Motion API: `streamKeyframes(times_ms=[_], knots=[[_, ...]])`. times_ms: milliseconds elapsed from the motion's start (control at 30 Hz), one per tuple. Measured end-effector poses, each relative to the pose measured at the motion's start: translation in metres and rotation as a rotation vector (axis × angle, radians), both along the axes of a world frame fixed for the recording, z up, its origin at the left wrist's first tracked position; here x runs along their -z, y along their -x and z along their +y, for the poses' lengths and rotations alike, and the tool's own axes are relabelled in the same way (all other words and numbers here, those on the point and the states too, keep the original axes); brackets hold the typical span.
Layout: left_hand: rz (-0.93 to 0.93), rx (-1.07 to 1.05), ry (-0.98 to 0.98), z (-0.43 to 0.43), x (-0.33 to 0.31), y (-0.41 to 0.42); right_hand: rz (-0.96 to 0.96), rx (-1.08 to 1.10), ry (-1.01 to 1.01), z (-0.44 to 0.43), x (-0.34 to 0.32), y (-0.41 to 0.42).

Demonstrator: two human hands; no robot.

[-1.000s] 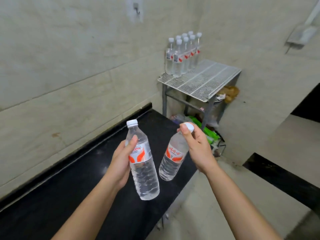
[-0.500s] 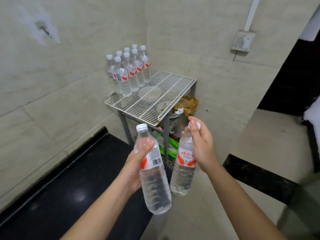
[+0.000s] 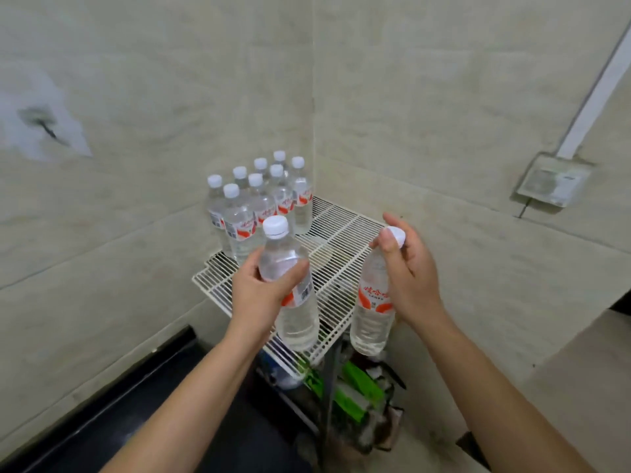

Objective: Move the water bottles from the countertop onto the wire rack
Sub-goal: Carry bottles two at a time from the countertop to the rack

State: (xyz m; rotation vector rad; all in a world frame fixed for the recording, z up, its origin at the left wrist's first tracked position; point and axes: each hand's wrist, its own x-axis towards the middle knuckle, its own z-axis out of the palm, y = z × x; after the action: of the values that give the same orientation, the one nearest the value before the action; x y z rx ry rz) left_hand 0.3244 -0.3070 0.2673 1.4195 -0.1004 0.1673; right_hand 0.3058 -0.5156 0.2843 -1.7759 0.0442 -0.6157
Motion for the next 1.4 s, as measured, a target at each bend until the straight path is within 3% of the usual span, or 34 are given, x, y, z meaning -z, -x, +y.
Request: streamKeyframes(times_ms=[167, 367, 633, 700, 867, 1033, 1400], knots=[[-0.013, -0.151, -0.158, 0.005, 0.008, -0.057, -0.048, -0.138, 0.014, -0.003, -0.001, -0.08], [0.088, -0.292, -0.214, -0.002, 0.029, -0.107, -0.027, -0.428, 0.069, 0.007, 0.029, -0.185], [0.145, -0.253, -0.263, -0.02, 0.03, -0.139, 0.087, -0.836, 0.167, 0.005, 0.041, -0.271], [0.105, -0.376, -0.352, -0.03, 0.028, -0.141, 0.051, -0.843, 0.252, 0.002, 0.039, -0.278], [-0.009, -0.811, -0.791, -0.044, 0.013, -0.145, -0.023, -0.689, 0.538, -0.008, 0.016, -0.28], [0.114, -0.758, -0.609, -0.031, -0.008, -0.149, -0.08, -0.774, 0.766, -0.008, 0.0, -0.289], [-0.018, -0.54, -0.549, 0.013, -0.016, -0.185, -0.087, -0.897, 0.728, 0.048, -0.004, -0.32]])
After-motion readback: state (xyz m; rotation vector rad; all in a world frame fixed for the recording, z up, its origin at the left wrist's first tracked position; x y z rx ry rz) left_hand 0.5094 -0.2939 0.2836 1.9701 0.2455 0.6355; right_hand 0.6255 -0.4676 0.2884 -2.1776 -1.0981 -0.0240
